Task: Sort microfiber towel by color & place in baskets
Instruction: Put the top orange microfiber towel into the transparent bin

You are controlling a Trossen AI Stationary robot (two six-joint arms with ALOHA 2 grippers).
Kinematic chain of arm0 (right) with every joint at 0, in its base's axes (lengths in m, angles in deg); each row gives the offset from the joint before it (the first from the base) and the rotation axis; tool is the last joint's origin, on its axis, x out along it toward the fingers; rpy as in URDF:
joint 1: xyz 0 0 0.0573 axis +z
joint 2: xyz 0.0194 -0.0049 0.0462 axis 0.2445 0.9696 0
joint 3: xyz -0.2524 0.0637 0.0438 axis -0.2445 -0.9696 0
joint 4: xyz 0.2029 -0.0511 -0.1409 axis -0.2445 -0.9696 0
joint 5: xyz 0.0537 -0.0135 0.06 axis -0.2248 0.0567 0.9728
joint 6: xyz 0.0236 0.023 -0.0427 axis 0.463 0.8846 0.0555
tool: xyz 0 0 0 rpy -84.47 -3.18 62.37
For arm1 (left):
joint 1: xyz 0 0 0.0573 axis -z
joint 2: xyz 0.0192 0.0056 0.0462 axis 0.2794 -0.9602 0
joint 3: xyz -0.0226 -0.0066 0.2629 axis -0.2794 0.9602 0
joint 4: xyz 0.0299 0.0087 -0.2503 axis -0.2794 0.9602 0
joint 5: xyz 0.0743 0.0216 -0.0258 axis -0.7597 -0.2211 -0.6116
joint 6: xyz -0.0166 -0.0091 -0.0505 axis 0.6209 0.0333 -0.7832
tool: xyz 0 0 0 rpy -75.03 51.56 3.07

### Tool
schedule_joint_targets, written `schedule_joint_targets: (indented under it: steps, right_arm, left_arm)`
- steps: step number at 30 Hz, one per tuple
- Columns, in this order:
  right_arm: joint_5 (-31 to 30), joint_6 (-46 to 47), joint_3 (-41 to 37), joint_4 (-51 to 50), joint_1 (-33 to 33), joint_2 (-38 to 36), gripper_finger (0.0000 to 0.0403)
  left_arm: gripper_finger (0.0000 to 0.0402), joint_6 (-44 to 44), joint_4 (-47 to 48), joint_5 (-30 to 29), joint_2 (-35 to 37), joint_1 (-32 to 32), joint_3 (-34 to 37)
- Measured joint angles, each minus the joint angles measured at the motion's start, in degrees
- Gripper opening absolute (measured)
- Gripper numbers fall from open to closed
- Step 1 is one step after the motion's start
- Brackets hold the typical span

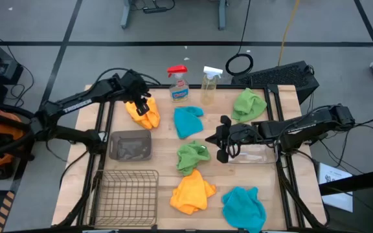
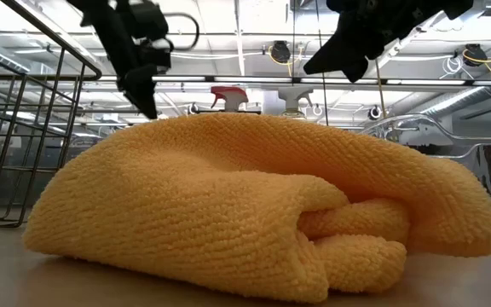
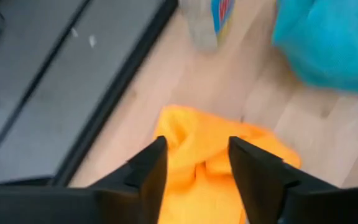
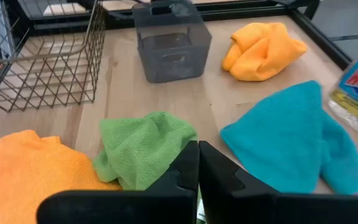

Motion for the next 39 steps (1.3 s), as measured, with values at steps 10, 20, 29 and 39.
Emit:
schedule_joint_targets:
  steps: [10,20,29,39]
  right_arm:
    - [0.00,0.68,0.00,1.49,2.29,4.65,0.0000]
    - [-0.02,-0.23,0.00,3.84,2.57,6.26,0.0000]
    - [-0.01,-0.94,0.00,4.94,2.57,6.24,0.0000]
    - [0.00,-0.82,0.00,4.91,2.57,6.22,0.0000]
  left_arm:
    - [0.0250,3.01,0.96,0.49,-9.52,-0.87,0.00]
    - [0.0251,-0.48,2.00,-2.36,-15.80,-0.84,0.00]
    - [0.0251,0.09,-1.02,-2.79,-20.18,-0.88,0.00]
    - [0.0202,-0.79,-0.95,-2.99,-22.55,-0.67,0.02]
